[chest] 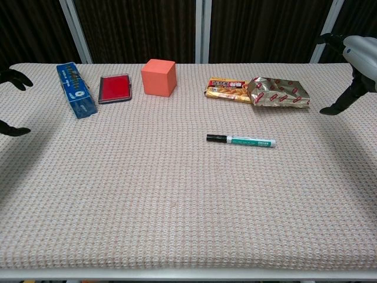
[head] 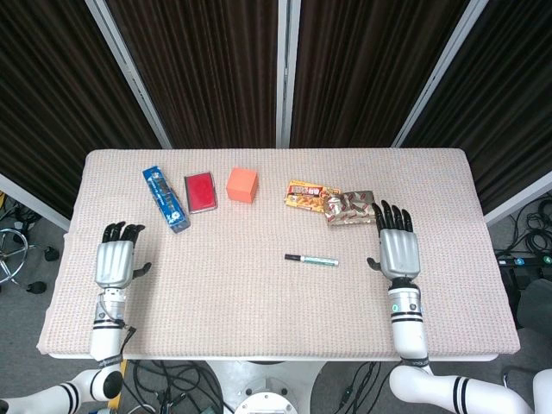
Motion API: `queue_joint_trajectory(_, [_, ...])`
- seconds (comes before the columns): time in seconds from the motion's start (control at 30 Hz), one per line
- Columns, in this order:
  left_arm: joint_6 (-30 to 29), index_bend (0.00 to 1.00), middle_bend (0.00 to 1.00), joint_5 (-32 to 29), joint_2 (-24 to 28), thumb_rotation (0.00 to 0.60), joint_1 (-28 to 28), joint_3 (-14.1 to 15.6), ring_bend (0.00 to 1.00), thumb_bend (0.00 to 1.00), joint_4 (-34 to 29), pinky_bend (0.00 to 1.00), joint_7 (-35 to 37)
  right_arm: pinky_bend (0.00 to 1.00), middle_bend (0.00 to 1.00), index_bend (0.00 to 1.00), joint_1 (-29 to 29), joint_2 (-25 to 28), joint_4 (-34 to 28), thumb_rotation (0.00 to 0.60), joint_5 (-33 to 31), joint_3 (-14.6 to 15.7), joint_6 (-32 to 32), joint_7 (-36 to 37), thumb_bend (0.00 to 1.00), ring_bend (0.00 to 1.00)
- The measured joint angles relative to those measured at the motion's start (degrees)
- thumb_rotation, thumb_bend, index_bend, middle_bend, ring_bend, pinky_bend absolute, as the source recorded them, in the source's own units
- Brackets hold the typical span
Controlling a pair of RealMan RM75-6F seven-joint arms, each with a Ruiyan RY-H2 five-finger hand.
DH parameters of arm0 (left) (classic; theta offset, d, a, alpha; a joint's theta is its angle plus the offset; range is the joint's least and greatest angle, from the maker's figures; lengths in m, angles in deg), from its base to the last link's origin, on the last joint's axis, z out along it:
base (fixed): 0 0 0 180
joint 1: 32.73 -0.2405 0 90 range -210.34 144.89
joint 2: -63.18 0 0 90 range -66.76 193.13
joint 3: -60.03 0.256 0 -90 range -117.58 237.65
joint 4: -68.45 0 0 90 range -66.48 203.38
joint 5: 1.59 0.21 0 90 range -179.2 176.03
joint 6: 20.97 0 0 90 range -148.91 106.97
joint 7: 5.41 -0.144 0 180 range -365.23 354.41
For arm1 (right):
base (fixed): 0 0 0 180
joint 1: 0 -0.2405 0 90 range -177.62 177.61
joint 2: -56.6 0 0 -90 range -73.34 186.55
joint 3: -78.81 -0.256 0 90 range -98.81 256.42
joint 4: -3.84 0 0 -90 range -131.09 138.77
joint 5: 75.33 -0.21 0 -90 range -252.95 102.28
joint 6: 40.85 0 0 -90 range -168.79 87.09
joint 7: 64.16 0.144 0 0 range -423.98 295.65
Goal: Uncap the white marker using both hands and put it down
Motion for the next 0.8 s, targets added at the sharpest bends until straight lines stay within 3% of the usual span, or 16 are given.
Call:
queue_joint_trajectory(0.33, [-0.55, 0.23, 0.24, 1.14, 0.29, 0.6, -0.82, 0.6, 0.14, 0.12, -2.18, 0.14, 1.83, 0.02, 0.04, 0.02, -0.15, -0.55, -4.18, 0.6, 0.62, -0.23, -1.58, -1.48, 0.0, 0.0])
queue_joint_trajectory(0.4, [-0.72, 0.23, 0.25, 1.14, 0.53, 0.6, -1.08, 0.75, 0.14, 0.12, -3.18, 0.14, 1.49, 0.06, 0.08, 0.02, -0.11, -0.64, -5.19, 0.6, 1.13, -0.38, -2.44, -1.65, 0.01, 0.01])
queue_joint_trajectory(0.47, [-0.93, 0.23, 0.25, 1.16, 0.8, 0.6, -1.33, 0.88, 0.14, 0.12, -4.32, 0.14, 0.9, 0.21, 0.13, 0.04, -0.1, -1.24, -5.4, 0.6, 1.91, -0.67, -3.67, -1.64, 0.03, 0.09])
queue_joint_trajectory(0.63, [-0.95, 0.23, 0.25, 0.76, 2.03, 0.6, -1.71, 0.91, 0.14, 0.12, -6.48, 0.14, -0.81, 0.73, 0.22, 0.11, -0.83, -3.24, -4.9, 0.6, 2.04, -1.92, -4.51, -2.43, 0.04, 0.51])
queue_joint_trajectory(0.8, [1.18, 0.23, 0.25, -0.7, 3.43, 0.6, -1.64, 0.57, 0.14, 0.12, -9.02, 0.14, -0.99, 0.86, 0.31, 0.26, -2.47, -4.13, -4.39, 0.6, 0.27, -4.38, -4.23, -4.36, 0.08, 0.66])
